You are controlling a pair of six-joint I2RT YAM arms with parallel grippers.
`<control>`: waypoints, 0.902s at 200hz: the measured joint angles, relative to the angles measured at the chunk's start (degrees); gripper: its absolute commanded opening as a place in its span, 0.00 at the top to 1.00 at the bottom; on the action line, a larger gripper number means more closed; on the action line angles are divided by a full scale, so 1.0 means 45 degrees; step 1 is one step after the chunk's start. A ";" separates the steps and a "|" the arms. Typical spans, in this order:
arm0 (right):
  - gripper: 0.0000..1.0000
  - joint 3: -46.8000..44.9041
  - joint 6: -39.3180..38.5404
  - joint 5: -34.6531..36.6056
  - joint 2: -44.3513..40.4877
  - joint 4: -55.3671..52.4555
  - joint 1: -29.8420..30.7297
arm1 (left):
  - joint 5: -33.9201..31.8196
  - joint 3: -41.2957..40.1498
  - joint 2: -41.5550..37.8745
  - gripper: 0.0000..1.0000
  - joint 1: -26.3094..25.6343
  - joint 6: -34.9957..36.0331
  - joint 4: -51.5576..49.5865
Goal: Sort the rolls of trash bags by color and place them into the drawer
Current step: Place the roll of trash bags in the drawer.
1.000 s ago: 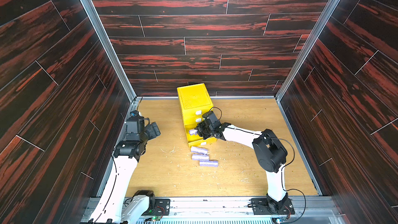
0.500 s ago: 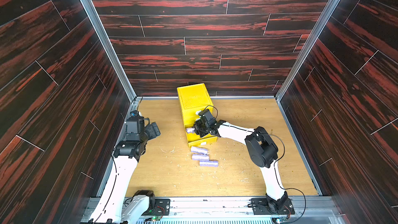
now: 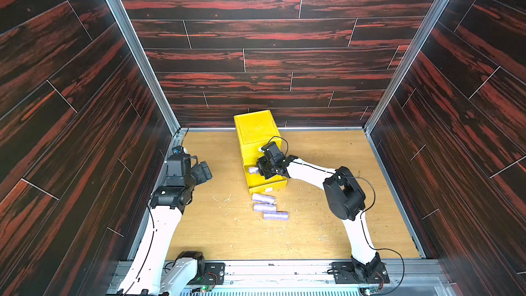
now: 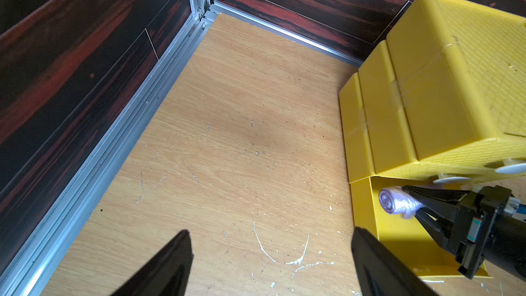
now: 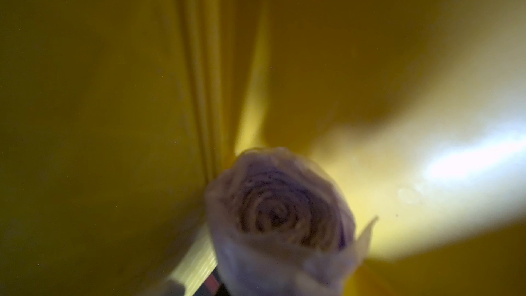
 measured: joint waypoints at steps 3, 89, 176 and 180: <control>0.81 0.0015 -0.0029 0.0010 0.0029 0.0005 0.0000 | 0.0000 0.0000 0.0000 0.08 0.0000 0.0000 0.0000; 0.73 0.0034 -0.0840 0.0384 0.0155 0.0005 0.0000 | 0.0000 0.0000 -0.0053 0.08 0.0000 0.0087 -0.0005; 0.65 0.0019 -0.1588 0.0481 0.0155 0.0151 0.0000 | -0.0039 0.0000 -0.0102 0.08 0.0000 0.0092 -0.0010; 0.65 0.0000 -0.1588 0.0481 0.0155 0.0189 0.0000 | -0.0039 0.0000 -0.0102 0.08 0.0000 0.0092 -0.0010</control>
